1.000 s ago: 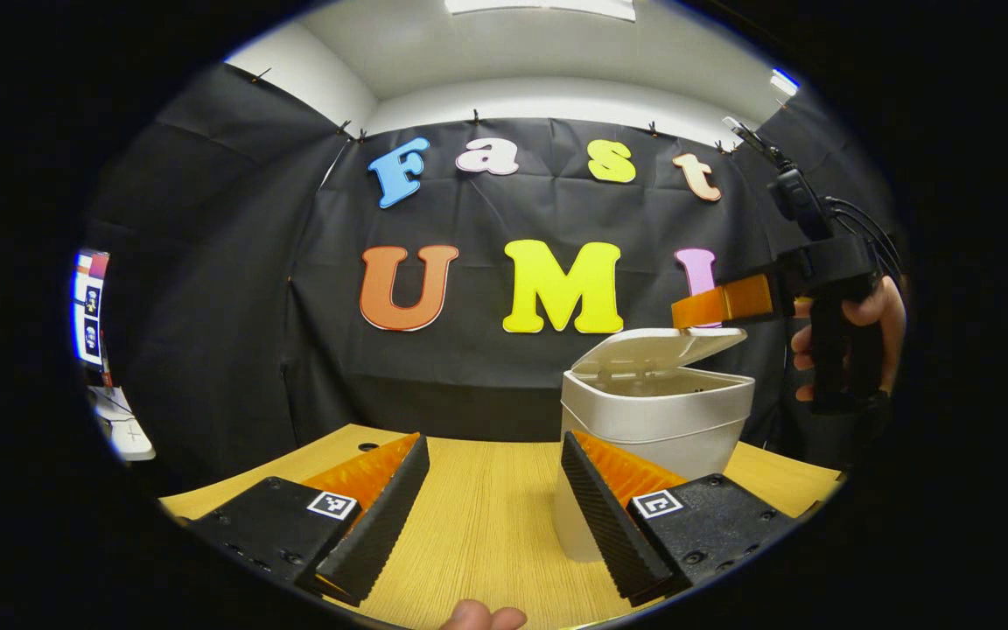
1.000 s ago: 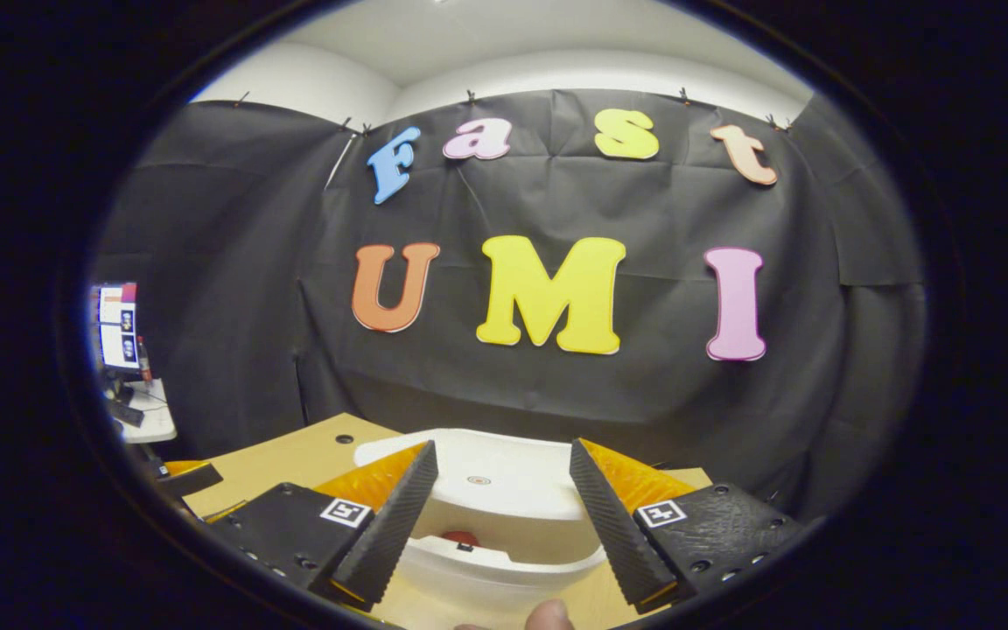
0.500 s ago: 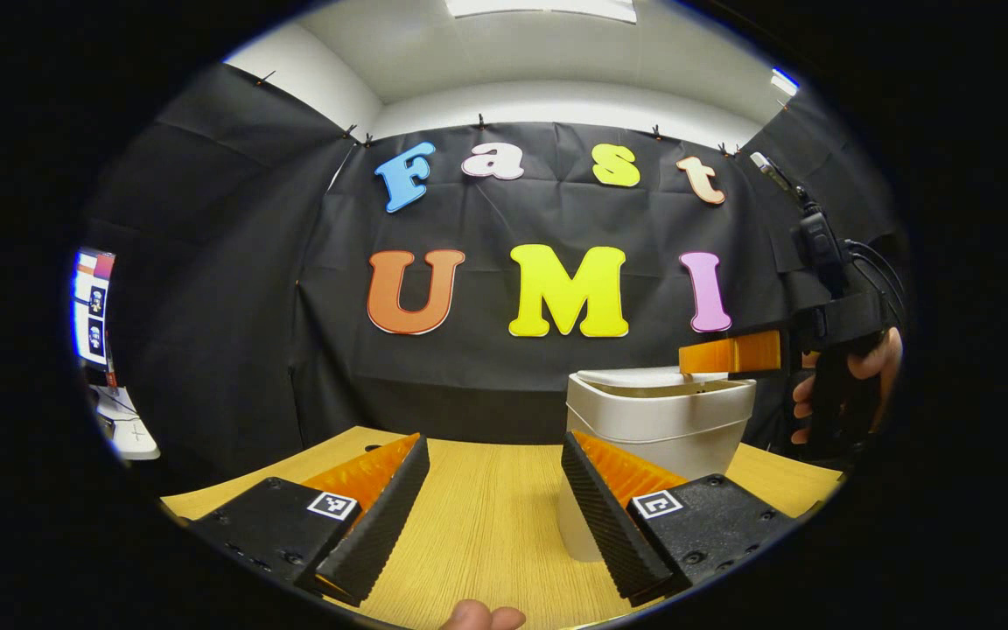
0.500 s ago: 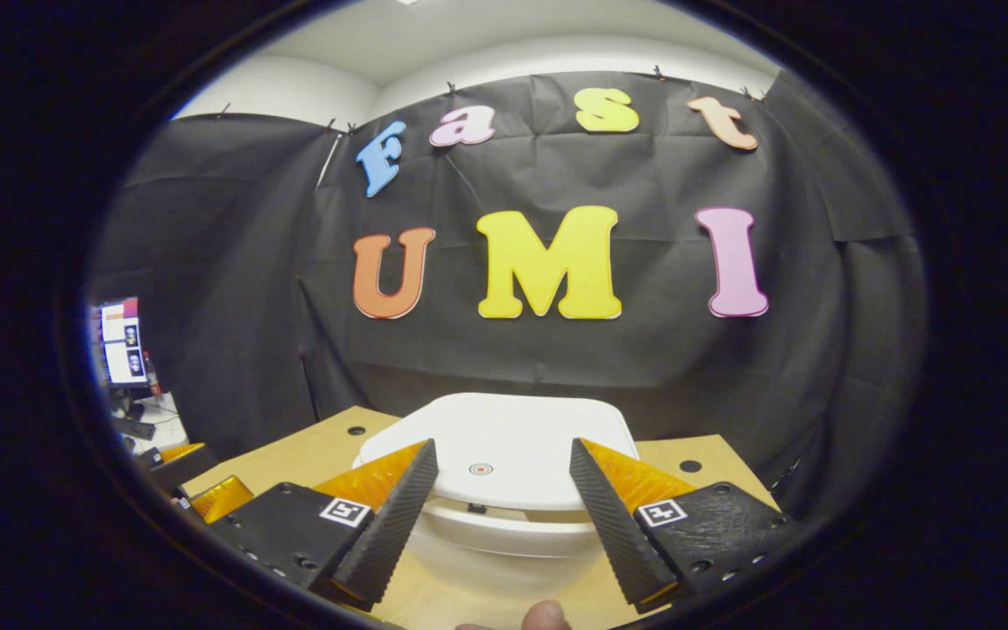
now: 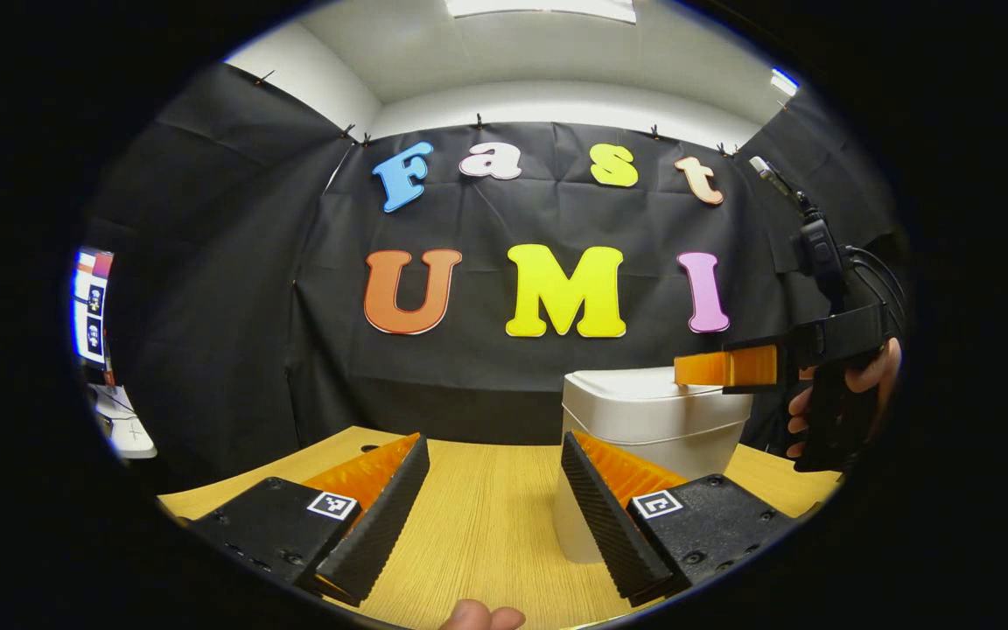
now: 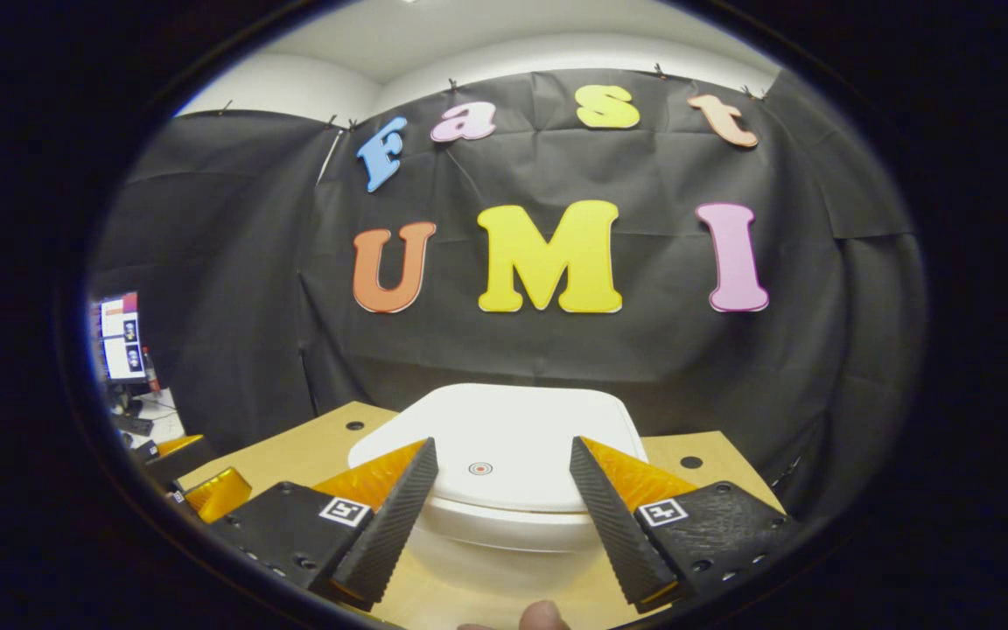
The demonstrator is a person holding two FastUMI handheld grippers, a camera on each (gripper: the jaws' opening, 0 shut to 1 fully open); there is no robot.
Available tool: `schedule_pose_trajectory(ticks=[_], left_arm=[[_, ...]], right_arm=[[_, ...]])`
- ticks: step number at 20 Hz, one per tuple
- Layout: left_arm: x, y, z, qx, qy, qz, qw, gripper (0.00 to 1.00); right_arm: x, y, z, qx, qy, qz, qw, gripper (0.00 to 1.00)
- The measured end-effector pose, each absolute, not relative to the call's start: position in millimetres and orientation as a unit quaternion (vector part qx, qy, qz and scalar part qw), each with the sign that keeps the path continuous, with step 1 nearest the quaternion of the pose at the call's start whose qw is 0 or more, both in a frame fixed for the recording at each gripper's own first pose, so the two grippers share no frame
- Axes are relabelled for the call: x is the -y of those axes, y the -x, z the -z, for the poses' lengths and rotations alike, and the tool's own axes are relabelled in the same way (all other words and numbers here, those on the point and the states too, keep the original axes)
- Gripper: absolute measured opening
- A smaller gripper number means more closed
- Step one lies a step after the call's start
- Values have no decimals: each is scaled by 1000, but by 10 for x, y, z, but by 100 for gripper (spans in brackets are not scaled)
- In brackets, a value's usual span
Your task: Press the lid of the desktop garbage bin to open it, pick up the crumpled paper on the desktop and throw it into the bin, then pick up the pop can on the desktop and drop it into the bin, and finally close the garbage bin lid.
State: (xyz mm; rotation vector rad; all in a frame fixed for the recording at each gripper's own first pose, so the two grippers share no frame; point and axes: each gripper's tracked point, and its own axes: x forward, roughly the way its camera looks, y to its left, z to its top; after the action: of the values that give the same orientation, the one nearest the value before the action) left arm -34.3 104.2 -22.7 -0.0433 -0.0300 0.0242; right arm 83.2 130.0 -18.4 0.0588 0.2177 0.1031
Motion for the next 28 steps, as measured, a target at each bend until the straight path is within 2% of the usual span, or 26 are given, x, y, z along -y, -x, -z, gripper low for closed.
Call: schedule_pose_trajectory(ticks=[12,21,23,28], left_arm=[[-921,191,397,3,52,8,999,100],[-799,166,407,-2,37,18,999,98],[-780,155,397,-2,37,17,999,98],[-692,173,255,5,29,20,999,98]], right_arm=[[-1301,-829,346,-110,-3,-47,993,99],[-1281,-835,165,-52,-7,-27,998,95],[-1255,-812,69,-35,-11,-27,999,98],[-797,-664,-101,-10,-42,24,999,95]])
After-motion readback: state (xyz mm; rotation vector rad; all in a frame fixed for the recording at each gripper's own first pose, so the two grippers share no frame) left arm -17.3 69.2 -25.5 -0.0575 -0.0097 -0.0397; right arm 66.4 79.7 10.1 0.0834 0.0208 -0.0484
